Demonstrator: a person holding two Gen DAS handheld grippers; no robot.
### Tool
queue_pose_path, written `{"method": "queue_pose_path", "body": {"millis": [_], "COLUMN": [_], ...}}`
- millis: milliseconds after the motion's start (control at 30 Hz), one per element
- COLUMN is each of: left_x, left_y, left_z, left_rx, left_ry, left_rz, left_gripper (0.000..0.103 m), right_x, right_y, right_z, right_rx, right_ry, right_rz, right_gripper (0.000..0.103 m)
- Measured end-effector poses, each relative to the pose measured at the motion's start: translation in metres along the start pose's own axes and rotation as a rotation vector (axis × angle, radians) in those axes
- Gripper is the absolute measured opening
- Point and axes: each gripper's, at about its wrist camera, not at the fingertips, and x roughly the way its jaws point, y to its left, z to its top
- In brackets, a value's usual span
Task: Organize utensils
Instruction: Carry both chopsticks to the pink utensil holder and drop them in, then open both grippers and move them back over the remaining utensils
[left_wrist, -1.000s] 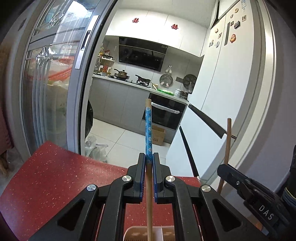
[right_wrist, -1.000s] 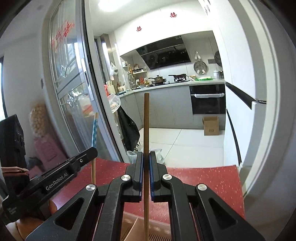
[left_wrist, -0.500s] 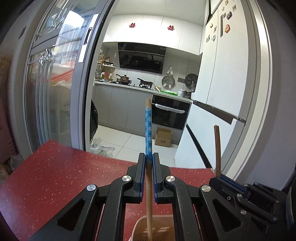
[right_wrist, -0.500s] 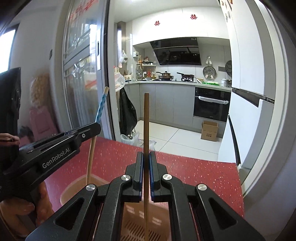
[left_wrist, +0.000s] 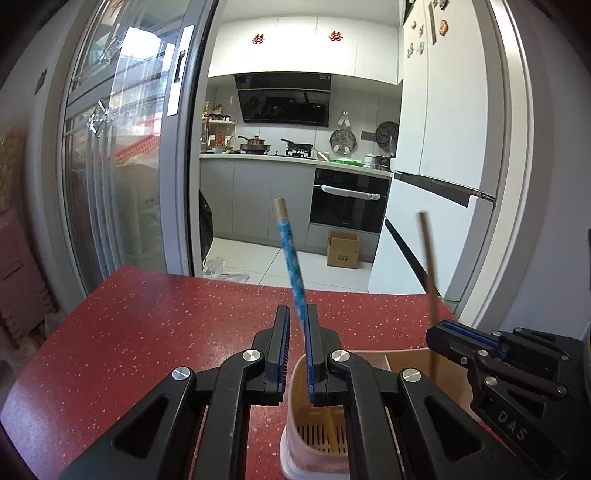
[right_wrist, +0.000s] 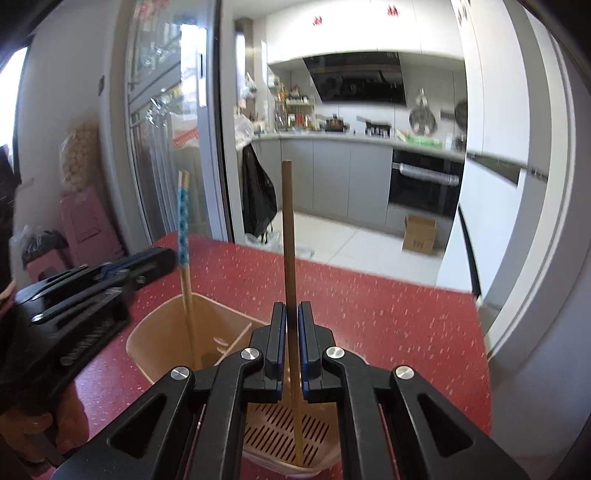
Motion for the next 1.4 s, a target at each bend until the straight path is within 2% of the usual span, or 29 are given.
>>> {"method": "queue_pose_path", "body": {"millis": [67, 100, 267, 367, 533, 667, 900, 1133, 1400], "left_x": [-0.009, -0.012, -0.04, -0.059, -0.09, -0.117, -0.154, -0.168, -0.173], "left_y": [0.003, 0.004, 0.007, 0.009, 0.016, 0.027, 0.035, 0.039, 0.04], "left_z": [0.001, 0.002, 0.001, -0.006, -0.03, -0.059, -0.11, -0.146, -0.177], "left_rx": [-0.009, -0.009, 0.016, 0.018, 0.044, 0.033, 0.028, -0.02, -0.053], "left_ry": [0.0, 0.001, 0.028, 0.064, 0.173, 0.265, 0.353, 0.415, 0.476], "left_rz": [0.007, 0.009, 0.027, 0.022, 0.038, 0.028, 0.031, 0.014, -0.007], "left_gripper": [0.036, 0.036, 0.036, 0.036, 0.036, 0.036, 0.036, 0.036, 0.036], "right_x": [0.001, -0.001, -0.023, -0.042, -0.08, -0.101, -0.127, -0.143, -0.145], "right_y": [-0.006, -0.01, -0.021, -0.021, -0.015, -0.011, -0.004, 0.001, 0.009], "right_z": [0.001, 0.002, 0.004, 0.002, -0.017, -0.044, -0.099, -0.159, -0.198], "right_rx": [0.036, 0.061, 0.146, 0.178, 0.22, 0.289, 0.398, 0.52, 0.609], "right_ry": [0.022, 0.026, 0.021, 0.024, 0.078, 0.143, 0.284, 0.418, 0.527], "right_rz": [0.004, 0.003, 0.018, 0.033, 0.06, 0.093, 0.137, 0.188, 0.233], "right_gripper": [0.031, 0.045, 0.049, 0.058, 0.074, 0.076, 0.076, 0.076, 0.076]}}
